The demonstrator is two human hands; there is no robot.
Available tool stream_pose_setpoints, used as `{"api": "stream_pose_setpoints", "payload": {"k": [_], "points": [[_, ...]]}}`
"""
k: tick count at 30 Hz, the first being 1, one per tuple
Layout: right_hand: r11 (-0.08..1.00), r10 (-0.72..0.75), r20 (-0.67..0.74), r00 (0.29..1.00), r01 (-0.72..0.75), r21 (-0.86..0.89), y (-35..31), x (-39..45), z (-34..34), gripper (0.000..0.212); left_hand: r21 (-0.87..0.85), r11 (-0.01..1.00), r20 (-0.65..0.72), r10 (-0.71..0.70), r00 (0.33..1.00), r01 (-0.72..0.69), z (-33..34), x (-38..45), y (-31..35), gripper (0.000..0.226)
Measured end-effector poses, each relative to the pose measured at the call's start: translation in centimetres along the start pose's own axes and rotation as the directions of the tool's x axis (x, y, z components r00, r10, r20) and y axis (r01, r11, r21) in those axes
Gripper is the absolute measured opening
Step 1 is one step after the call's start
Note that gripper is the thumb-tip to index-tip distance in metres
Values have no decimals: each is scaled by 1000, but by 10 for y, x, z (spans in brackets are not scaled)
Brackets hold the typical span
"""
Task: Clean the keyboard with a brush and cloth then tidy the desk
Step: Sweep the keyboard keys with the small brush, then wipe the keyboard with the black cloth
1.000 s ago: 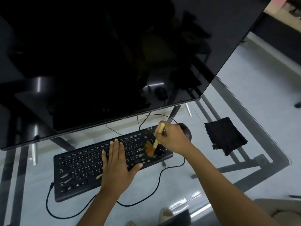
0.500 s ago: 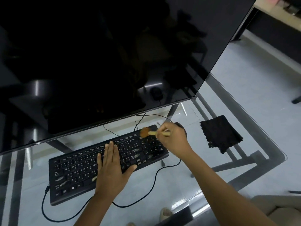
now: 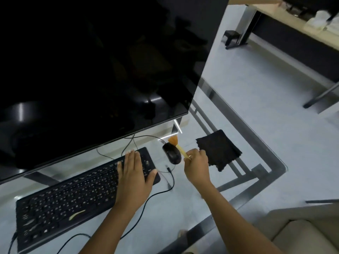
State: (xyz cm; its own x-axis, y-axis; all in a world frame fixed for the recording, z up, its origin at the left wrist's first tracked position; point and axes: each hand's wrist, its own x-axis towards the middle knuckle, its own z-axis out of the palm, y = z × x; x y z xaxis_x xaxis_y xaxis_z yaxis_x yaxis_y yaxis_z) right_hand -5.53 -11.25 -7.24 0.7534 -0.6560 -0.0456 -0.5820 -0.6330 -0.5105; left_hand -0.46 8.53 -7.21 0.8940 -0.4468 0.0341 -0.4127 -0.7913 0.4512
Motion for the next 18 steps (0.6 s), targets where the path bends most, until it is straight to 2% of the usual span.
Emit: {"api": "stream_pose_setpoints", "payload": {"k": [3,8,13,18], "points": [[995,77,-16,997,-78,-70,21,8,-7,10,-19,999,28,30,999,-30,10,15,32,85],[985,95,-6,995,-95,-144,48,19,-3,12,-15,998,106,56,993,-55,29,40,74,75],[982,59,46,997,-50,-180,64,22,1,18,32,999,194,19,981,-26,53,52,95,74],[995,-24,53,998,28,-95,76,39,-20,29,55,998,252,29,967,-44,68,69,117,72]]}}
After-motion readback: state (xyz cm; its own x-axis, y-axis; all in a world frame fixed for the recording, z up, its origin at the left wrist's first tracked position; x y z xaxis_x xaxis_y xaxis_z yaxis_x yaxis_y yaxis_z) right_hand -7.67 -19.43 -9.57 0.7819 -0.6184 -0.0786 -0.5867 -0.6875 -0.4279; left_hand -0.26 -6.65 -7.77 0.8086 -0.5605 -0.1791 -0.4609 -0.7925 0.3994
